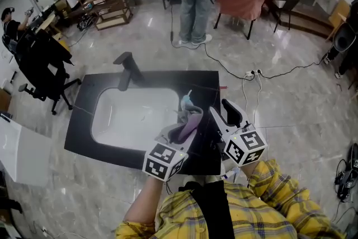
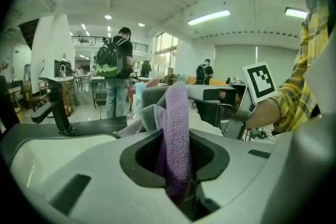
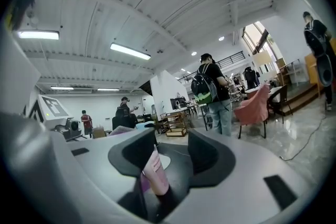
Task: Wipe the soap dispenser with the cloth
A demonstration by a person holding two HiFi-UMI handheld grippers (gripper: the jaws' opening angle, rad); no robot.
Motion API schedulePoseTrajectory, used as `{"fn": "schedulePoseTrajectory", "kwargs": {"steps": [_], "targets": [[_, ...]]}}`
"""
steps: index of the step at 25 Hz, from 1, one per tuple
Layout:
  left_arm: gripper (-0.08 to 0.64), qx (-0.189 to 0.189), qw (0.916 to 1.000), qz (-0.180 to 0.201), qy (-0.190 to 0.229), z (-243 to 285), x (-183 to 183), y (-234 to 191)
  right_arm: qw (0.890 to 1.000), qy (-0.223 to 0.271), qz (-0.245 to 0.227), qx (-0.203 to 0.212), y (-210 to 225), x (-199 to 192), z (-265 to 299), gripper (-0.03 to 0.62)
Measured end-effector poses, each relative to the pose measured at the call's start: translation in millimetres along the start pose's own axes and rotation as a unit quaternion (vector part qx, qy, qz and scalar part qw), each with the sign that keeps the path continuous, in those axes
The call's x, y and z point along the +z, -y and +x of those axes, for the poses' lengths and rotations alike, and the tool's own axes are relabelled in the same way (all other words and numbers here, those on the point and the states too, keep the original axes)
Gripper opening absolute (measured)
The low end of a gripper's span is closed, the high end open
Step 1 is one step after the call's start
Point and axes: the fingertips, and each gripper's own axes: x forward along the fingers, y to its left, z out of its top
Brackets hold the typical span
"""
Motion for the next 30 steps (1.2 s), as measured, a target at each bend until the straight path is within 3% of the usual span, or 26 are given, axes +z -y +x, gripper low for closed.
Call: {"fn": "schedulePoseTrajectory", "kwargs": {"steps": [12,30], "targets": [[0.08,-0.034,0.9967,-0.031,-0.066,21.7,-25.7,10.8,1.0,-0.019,0.009,-0.015,11.6,-12.3,-16.0,0.176],[0.08,-0.077,0.9812,-0.09,-0.152,34.9,-64.5,8.4,0.999,-0.039,0.025,-0.01,16.6,-28.3,-16.7,0.172]]}}
